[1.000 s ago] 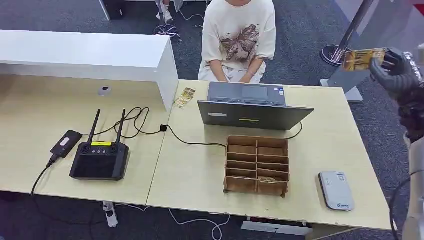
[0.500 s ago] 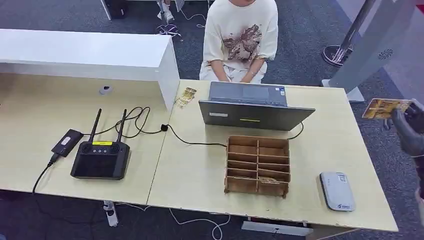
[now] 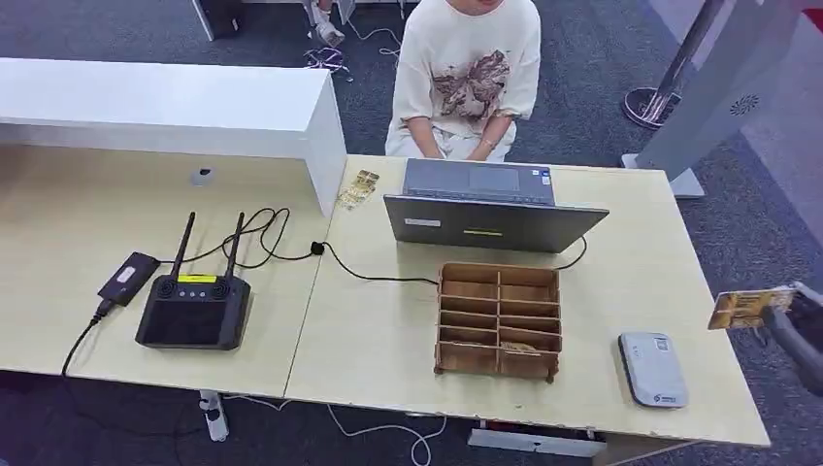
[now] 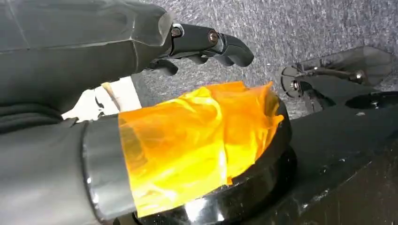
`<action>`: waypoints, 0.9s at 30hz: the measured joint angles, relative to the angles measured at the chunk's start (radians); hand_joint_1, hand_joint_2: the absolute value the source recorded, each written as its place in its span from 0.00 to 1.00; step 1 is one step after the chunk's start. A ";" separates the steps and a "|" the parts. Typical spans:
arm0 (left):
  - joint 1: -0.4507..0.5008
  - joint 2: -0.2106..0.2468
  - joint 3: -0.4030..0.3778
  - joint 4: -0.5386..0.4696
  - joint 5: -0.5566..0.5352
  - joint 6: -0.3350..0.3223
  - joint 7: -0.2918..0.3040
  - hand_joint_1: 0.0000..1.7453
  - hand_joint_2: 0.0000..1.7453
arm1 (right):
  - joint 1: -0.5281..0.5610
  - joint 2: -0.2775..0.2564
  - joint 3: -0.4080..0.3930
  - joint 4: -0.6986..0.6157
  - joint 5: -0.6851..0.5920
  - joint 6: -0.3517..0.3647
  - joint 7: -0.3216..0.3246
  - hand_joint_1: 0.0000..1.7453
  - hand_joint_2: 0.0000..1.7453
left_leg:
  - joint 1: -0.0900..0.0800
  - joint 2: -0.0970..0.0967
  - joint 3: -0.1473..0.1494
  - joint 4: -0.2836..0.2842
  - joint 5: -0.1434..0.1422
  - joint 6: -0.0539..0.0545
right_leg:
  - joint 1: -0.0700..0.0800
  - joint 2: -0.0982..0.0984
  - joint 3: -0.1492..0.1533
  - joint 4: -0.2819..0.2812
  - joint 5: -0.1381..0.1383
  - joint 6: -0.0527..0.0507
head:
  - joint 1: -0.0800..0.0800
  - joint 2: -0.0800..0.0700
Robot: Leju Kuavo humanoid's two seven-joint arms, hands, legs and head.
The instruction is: Pass the card to the sensor for recognition and then transmit it.
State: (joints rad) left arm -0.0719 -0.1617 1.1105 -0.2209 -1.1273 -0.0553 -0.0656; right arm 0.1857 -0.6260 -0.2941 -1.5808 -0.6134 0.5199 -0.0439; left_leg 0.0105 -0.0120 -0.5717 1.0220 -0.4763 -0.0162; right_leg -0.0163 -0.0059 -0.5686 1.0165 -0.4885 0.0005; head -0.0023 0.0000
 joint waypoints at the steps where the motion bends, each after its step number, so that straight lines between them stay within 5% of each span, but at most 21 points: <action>1: 0.000 0.000 0.004 0.000 0.000 -0.002 0.000 0.00 0.00 | 0.011 -0.003 0.000 0.000 0.007 -0.002 -0.001 1.00 1.00 | 0.000 0.000 0.000 0.000 0.000 0.000 | 0.000 0.000 0.000 0.000 0.000 0.000 | 0.000 0.000; 14: 0.000 0.000 0.005 0.000 -0.033 -0.016 0.000 0.00 0.00 | 0.173 -0.077 0.000 0.030 -0.013 -0.020 0.043 1.00 1.00 | 0.000 0.000 0.000 0.000 0.000 0.001 | 0.000 0.000 0.000 0.000 0.000 0.000 | 0.000 0.000; 27: -0.001 0.000 0.005 0.000 -0.057 -0.019 0.002 0.00 0.00 | 0.162 -0.082 0.060 0.148 0.151 -0.119 0.029 1.00 1.00 | 0.000 0.001 0.000 0.000 0.000 0.001 | 0.000 0.001 0.000 0.000 0.000 0.000 | 0.000 0.000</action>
State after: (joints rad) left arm -0.0730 -0.1614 1.1158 -0.2209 -1.1845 -0.0748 -0.0637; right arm 0.3475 -0.7084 -0.2346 -1.4328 -0.4620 0.4009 -0.0153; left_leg 0.0103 -0.0115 -0.5716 1.0222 -0.4767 -0.0156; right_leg -0.0164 -0.0052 -0.5688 1.0166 -0.4885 0.0006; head -0.0019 0.0000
